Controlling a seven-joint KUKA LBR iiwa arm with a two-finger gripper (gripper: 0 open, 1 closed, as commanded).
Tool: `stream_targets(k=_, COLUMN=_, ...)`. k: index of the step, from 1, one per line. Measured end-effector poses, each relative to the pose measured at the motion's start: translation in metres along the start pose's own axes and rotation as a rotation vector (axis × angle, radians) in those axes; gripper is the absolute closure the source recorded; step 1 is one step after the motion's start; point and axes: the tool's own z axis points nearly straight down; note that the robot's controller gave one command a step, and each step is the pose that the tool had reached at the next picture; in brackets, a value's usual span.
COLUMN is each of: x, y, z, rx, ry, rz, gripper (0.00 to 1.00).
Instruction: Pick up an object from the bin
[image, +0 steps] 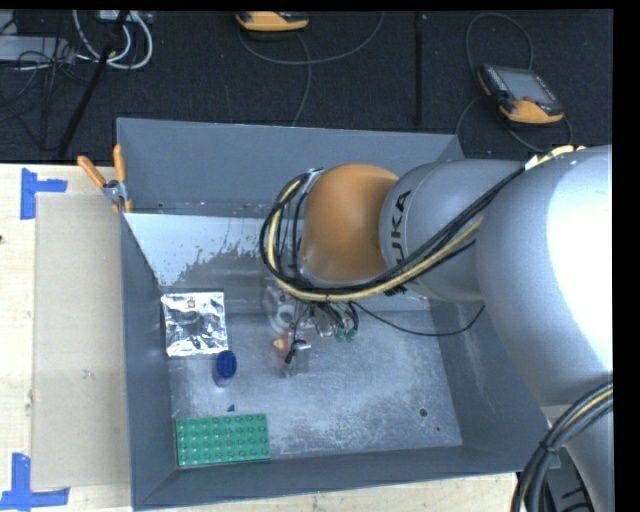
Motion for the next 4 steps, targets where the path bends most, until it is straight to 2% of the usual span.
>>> stream_targets(k=1, x=-0.002, y=0.0, z=-0.003, rx=-0.001, ry=-0.007, rz=0.002, gripper=1.0)
stream_targets(k=2, x=0.0, y=0.0, z=-0.001, rx=0.0, ry=0.0, rz=0.002, gripper=0.0)
stream_targets(k=3, x=-0.008, y=0.131, z=-0.007, rx=-0.004, ry=-0.002, rz=-0.01, gripper=0.0)
stream_targets(k=4, x=-0.008, y=0.126, z=-0.007, rx=0.0, ry=-0.001, rz=-0.004, gripper=1.0)
